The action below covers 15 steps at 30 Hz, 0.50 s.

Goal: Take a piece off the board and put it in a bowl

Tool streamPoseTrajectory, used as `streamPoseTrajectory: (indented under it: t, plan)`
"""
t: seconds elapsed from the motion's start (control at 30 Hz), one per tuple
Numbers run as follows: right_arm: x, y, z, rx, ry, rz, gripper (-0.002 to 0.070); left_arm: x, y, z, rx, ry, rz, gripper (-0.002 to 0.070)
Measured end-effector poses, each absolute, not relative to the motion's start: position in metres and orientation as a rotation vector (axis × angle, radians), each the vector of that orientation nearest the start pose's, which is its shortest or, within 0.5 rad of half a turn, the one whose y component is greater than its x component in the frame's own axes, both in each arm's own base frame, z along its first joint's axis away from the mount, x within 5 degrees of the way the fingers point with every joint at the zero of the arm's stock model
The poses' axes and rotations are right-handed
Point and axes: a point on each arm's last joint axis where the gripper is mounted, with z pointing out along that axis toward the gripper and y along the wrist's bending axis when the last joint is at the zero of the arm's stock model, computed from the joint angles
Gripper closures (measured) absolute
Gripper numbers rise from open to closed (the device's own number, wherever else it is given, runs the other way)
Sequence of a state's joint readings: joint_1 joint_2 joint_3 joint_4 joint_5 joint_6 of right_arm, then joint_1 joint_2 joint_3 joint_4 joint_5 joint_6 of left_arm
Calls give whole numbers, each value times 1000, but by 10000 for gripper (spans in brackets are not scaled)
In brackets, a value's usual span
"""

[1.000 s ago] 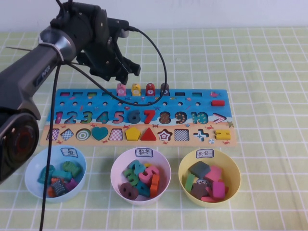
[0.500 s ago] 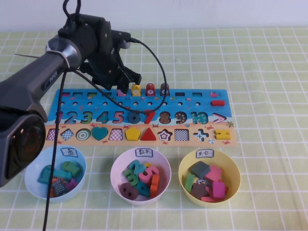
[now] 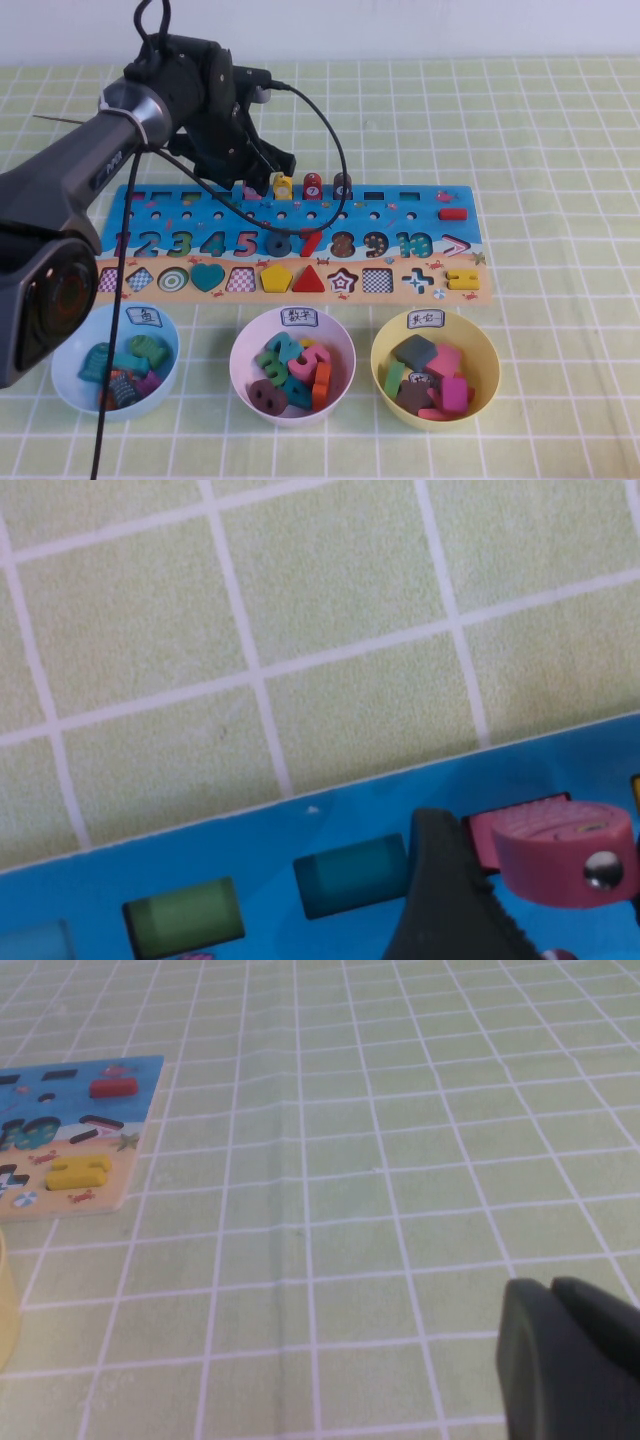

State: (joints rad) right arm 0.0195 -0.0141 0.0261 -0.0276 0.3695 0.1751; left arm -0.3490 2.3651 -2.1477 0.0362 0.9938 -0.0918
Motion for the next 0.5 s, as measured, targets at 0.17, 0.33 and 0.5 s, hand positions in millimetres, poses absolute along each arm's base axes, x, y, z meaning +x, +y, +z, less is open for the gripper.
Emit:
streamPoseTrajectory:
  t: [0.17,0.33,0.5]
  plan:
    - [53,0,172,128,1862,107,694,489,-175,201,362,2673,-89,332]
    - [53,0,172,128,1862,107,694,489,-175,201,361,2673,-91,388]
    - [53,0,172,128,1862,107,694,489,-175,201,359,2673,-92,471]
